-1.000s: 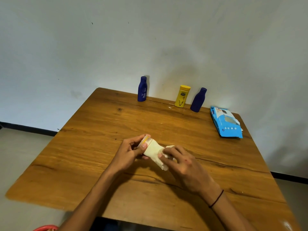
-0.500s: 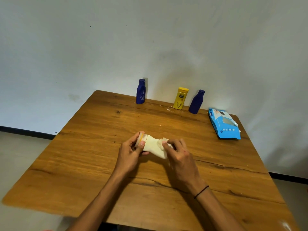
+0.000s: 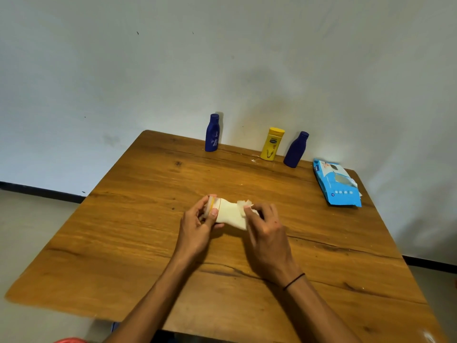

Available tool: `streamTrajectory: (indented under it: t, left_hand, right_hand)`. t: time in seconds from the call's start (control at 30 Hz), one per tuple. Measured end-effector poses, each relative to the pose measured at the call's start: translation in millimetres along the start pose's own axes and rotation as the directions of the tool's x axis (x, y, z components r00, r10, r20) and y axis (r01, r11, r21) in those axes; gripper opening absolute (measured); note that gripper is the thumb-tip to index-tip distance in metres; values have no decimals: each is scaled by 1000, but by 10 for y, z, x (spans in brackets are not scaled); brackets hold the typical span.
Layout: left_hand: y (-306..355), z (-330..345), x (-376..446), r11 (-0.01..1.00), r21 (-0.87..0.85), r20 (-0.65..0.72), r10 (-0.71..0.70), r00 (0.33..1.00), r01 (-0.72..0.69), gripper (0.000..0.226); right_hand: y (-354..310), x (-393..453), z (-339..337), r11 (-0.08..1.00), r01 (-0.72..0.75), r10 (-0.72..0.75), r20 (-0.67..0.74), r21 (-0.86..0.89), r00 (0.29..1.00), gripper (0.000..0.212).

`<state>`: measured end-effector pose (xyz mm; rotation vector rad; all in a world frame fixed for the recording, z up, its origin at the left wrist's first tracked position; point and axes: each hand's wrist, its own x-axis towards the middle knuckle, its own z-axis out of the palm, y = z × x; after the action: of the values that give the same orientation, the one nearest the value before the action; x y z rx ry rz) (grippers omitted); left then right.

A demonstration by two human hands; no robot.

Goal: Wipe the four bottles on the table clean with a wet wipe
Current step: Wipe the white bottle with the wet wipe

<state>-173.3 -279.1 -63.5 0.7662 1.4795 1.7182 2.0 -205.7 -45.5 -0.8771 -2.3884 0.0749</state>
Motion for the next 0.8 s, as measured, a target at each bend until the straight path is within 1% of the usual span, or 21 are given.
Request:
streamTrajectory:
  t: [0.07,0.1,0.17,0.23,0.27,0.3,0.37,0.43,0.5,0.57,0.63,0.73,0.8]
  left_hand:
    - [-18,8,-29,999,39,2,21,1000,-21,39]
    - [-25,10,-38,998,50,-8,32,999,-32,40]
    - [-17,-10,-48,998,26,-46,49,998,-48,40]
    - [1,-72,-47,998,-32,-81,44,996,-46,38]
    - [4,-107,-45,998,-58,-90,34,995,-39,37]
    - [15,-140,-53,996,-76,-92,33,995,-40,36]
    - [9,-166,-73,996,-74,-85,41,995,-48,35]
    - [2,-141,-94,998,-55,-69,35,997,-39,34]
    - [13,-89,-113,999,-41,-41,26,999,-28,34]
    - [34,-23,-112,1000,0,2,26,1000,-26,36]
    - [84,22,-93,999,33,32,22,999,-23,37]
    - [173,36,-22,996,85,33,33,999,-36,35]
    - [190,36,36,995,94,28,27,999,-29,36]
  right_hand:
    - [-85,128,43,998,-54,54,-35,-17,998,38]
    - [-167,182,66,999,-43,42,-41,-18,998,39]
    - [-368,208,94,998,58,-58,-19,-5,998,43]
    - [-480,139,95,977,211,-211,19,9,977,44]
    - [-466,88,96,968,252,-252,25,8,967,46]
    - [-424,41,97,968,251,-251,21,11,968,50]
    - [-301,-31,82,988,152,-152,-15,2,988,56]
    - [-217,-27,62,999,30,-31,-61,-15,998,53]
    - [-234,60,41,999,-26,24,-99,-25,995,45]
    - [-308,167,34,999,-31,28,-118,-23,993,41]
    - [-362,236,72,999,-27,31,-97,35,995,37]
    - [-298,266,153,985,-25,33,-45,169,998,34]
    - [-169,268,196,987,15,-14,-10,158,1000,37]
